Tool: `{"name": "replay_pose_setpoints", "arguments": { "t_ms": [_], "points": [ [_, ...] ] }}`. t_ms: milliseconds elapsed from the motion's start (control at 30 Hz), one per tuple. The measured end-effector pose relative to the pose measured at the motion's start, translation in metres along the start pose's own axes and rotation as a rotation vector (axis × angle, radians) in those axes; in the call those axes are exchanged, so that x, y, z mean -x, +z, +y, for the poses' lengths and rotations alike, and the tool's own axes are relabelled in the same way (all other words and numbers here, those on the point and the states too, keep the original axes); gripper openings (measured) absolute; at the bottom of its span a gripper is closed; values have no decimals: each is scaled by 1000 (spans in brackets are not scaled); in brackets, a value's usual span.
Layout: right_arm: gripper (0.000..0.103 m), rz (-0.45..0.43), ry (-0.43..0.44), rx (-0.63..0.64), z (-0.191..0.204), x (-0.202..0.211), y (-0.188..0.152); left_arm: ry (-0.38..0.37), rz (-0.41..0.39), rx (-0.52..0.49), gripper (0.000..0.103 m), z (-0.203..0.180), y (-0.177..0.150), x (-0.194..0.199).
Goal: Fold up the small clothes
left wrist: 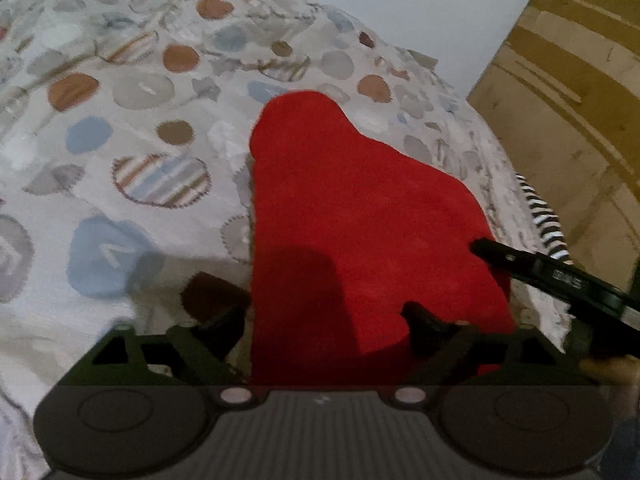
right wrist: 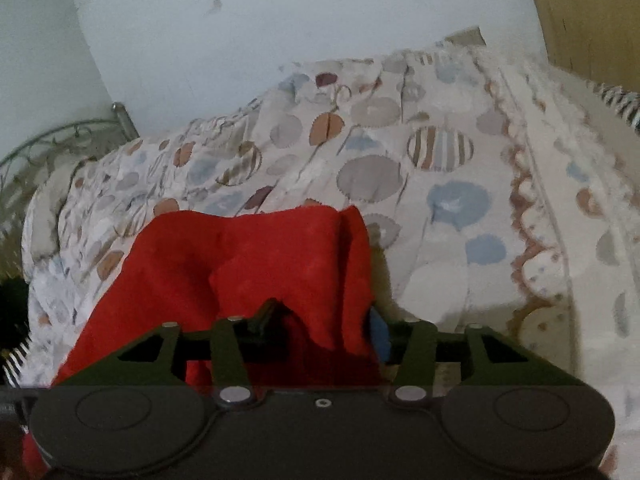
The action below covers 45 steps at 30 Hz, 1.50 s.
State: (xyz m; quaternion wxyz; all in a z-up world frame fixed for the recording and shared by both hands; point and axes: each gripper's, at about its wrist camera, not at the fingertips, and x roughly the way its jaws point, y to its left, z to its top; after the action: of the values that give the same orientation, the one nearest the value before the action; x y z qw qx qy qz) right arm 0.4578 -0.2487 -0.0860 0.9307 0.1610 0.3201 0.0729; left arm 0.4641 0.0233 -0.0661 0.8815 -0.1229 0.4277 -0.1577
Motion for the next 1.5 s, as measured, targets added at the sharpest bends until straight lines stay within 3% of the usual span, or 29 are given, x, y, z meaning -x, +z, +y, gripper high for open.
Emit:
{"name": "replay_pose_setpoints", "arguments": {
  "t_ms": [133, 233, 500, 733, 1000, 1233, 1500],
  "points": [
    [58, -35, -18, 56, 6, 21, 2, 98, -25, -6, 102, -10, -2, 15],
    [75, -79, -30, 89, 15, 46, 2, 144, -42, -17, 102, -20, -5, 31],
    [99, -203, -44, 146, 43, 123, -7, 159, -159, -30, 102, -42, -21, 101],
    [102, -317, -18, 163, 69, 198, -25, 152, -276, -76, 103, -62, -50, 167],
    [102, -370, -12, 170, 88, 263, -62, 139, -378, -120, 103, -73, -96, 227],
    [102, -423, -63, 203, 98, 309, -106, 160, -405, -177, 103, -78, -137, 252],
    [103, -482, -163, 270, 105, 341, -162, 133, -447, -159, 103, -70, -186, 262]
  ]
}}
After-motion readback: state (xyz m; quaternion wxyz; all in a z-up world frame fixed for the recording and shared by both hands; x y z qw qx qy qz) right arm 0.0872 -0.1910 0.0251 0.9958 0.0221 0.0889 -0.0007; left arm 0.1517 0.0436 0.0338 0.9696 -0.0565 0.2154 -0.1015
